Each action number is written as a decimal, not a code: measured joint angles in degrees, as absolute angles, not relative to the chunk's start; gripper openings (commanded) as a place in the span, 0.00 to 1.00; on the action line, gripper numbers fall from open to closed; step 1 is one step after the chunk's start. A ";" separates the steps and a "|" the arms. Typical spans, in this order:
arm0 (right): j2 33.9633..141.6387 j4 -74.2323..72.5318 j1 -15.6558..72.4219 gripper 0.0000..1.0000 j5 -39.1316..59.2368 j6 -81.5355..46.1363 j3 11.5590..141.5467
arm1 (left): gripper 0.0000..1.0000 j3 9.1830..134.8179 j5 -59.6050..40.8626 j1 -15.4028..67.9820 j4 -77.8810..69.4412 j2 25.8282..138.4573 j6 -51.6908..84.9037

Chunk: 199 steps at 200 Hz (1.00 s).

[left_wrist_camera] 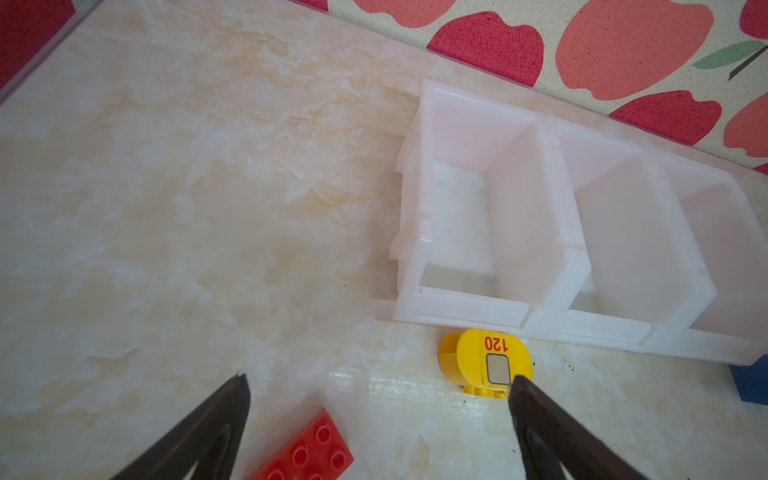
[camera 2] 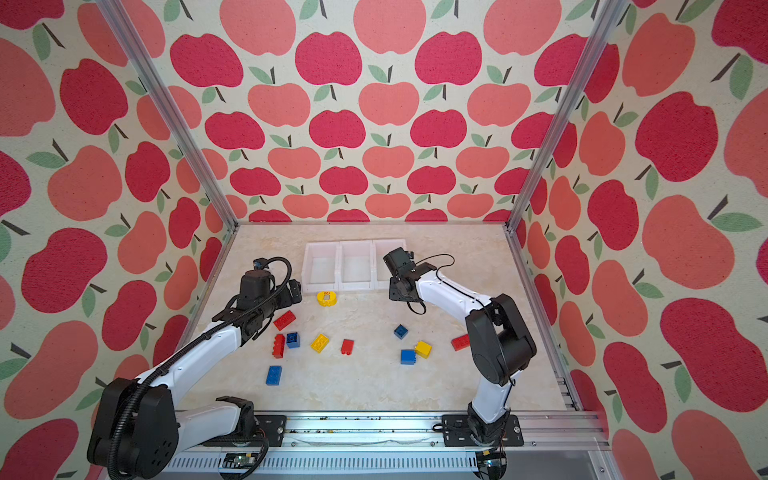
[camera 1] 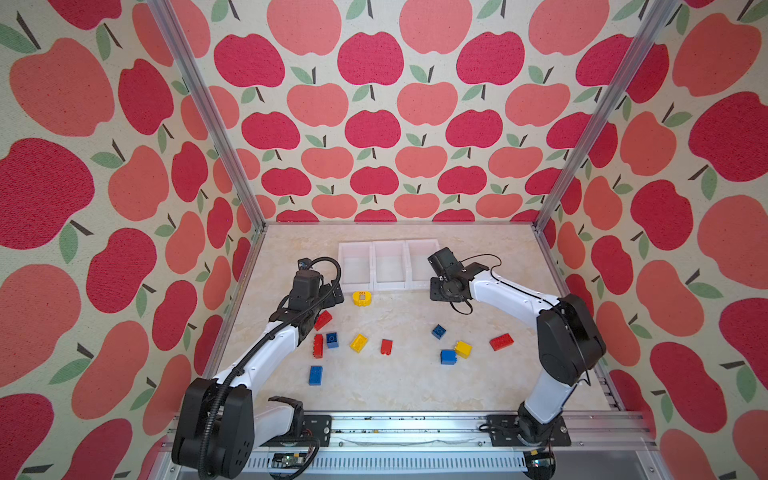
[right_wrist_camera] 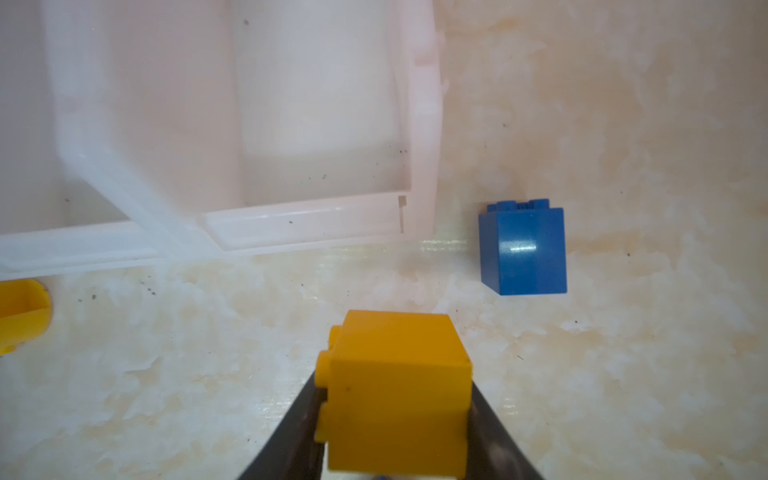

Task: Sort the legos into containers by color
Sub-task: 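Carry the yellow brick over the bin compartment and release it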

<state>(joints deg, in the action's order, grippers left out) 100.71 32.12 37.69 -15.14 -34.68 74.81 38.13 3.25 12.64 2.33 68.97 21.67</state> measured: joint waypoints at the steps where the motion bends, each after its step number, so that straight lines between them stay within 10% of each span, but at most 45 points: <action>1: 100.71 32.12 37.69 0.32 -15.11 -34.61 74.96 | 0.99 38.13 3.20 12.64 2.35 68.97 21.69; 138: 119.83 33.58 36.47 0.32 -13.80 -22.90 101.08 | 0.99 34.72 -1.65 11.53 2.50 64.18 24.88; 199: 122.76 35.64 35.57 0.58 -13.34 -21.67 104.75 | 0.99 33.93 -3.14 10.72 3.90 63.29 26.06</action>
